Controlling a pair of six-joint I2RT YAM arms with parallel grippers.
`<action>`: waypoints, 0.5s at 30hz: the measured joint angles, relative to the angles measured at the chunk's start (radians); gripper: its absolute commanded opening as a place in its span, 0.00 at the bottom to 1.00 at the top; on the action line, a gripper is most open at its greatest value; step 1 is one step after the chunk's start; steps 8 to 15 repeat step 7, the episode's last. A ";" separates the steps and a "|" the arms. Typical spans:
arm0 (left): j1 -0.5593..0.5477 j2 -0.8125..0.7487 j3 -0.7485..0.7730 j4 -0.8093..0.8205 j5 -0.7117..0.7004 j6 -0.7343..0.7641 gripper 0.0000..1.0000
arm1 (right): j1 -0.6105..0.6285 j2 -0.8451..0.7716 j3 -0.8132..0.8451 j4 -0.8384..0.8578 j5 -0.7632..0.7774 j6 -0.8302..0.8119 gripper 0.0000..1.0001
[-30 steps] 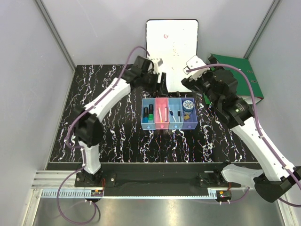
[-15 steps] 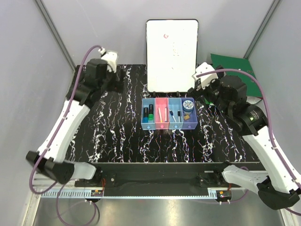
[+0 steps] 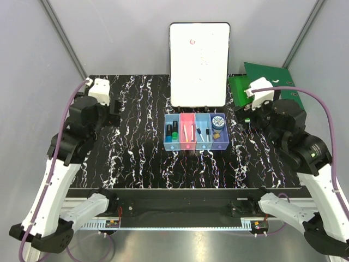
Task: Sort the stationery into containers
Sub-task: Reset both arms
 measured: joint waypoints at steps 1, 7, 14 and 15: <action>0.000 -0.012 -0.005 -0.002 -0.001 0.000 0.99 | 0.000 -0.005 0.000 0.000 0.000 0.009 1.00; 0.000 -0.023 -0.015 -0.009 -0.012 0.000 0.99 | 0.000 -0.007 -0.008 -0.005 -0.003 0.034 1.00; 0.000 -0.023 -0.015 -0.009 -0.012 0.000 0.99 | 0.000 -0.007 -0.008 -0.005 -0.003 0.034 1.00; 0.000 -0.023 -0.015 -0.009 -0.012 0.000 0.99 | 0.000 -0.007 -0.008 -0.005 -0.003 0.034 1.00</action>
